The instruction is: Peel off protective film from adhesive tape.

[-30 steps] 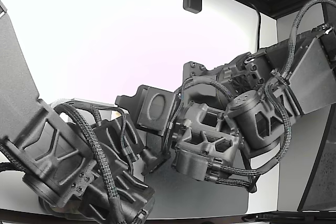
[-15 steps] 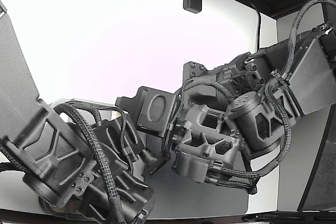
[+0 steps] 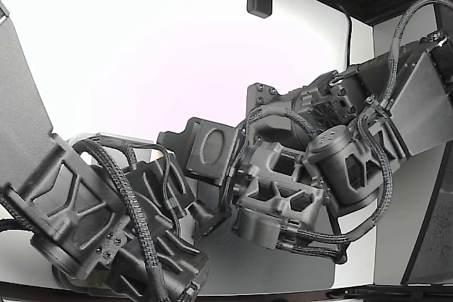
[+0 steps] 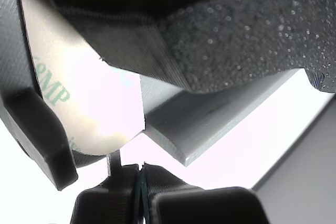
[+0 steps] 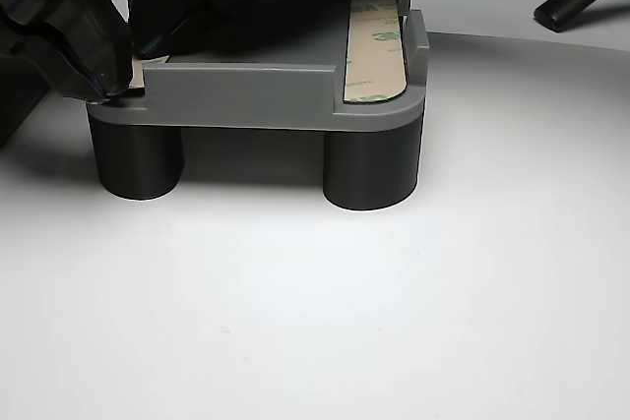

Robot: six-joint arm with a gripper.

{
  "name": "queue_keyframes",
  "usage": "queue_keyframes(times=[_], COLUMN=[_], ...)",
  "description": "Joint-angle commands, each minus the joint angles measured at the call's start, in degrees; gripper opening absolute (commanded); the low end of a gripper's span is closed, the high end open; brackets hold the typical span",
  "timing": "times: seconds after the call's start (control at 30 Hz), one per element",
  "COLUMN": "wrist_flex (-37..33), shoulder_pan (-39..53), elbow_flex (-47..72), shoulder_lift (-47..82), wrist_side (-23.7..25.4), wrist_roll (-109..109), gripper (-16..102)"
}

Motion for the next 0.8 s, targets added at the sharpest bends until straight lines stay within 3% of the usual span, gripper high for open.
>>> queue_keyframes(times=[0.0,0.77], wrist_flex=[0.18,1.32], shoulder_pan=[-0.35,-0.26], elbow_flex=[-1.49,-2.29], shoulder_lift=[1.05,1.23], wrist_side=[0.09,0.0], wrist_roll=[0.26,0.0], gripper=[-11,-11])
